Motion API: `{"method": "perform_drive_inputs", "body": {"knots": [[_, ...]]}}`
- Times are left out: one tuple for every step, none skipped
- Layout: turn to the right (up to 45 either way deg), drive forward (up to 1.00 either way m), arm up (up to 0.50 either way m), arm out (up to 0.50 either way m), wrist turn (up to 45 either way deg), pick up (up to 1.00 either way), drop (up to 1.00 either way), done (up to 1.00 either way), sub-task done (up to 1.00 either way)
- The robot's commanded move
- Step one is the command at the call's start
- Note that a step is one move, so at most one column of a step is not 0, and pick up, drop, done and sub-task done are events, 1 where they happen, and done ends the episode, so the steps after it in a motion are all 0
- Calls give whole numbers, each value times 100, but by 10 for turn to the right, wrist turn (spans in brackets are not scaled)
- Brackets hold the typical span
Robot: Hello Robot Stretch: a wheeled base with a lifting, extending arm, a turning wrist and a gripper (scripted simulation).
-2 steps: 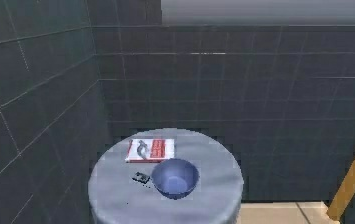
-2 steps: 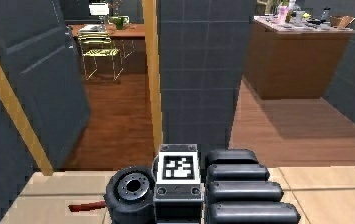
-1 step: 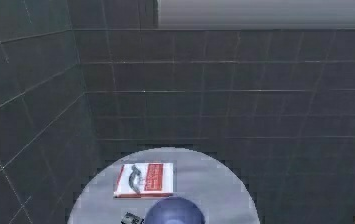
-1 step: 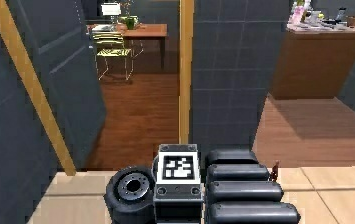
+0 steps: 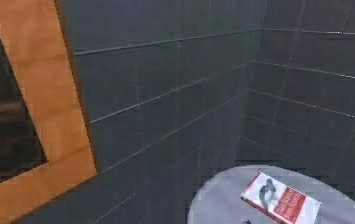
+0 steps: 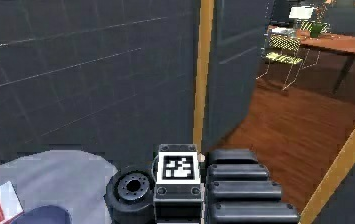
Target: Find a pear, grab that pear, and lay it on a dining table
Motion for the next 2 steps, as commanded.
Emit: {"method": "perform_drive_inputs", "body": {"knots": [[-450, 0, 0, 0, 0, 0, 0, 0, 0], [-180, 0, 0, 0, 0, 0, 0, 0, 0]]}}
